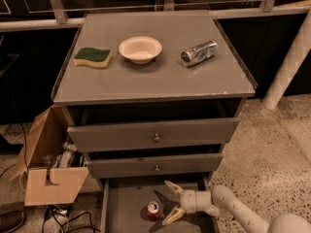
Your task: Pick coke can from bottom drawer and place on counter
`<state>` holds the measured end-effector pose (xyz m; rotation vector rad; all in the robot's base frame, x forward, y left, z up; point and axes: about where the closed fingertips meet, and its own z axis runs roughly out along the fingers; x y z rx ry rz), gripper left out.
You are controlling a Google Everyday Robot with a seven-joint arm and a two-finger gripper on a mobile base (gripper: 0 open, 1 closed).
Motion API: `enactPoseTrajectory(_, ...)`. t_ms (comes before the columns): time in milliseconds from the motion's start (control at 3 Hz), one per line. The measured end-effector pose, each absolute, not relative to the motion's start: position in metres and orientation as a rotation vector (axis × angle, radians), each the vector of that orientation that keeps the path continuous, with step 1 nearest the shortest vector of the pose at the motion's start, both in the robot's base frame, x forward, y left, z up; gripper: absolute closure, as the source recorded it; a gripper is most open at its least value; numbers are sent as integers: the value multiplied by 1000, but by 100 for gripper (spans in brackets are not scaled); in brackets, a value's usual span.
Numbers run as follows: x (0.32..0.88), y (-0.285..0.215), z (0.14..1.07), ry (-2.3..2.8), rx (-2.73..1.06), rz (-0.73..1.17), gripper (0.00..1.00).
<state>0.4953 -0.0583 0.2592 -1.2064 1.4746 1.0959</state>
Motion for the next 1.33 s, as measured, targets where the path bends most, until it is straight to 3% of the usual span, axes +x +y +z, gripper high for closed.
enactPoseTrajectory(1333,491,-49,275,1425,-1259,1123,0)
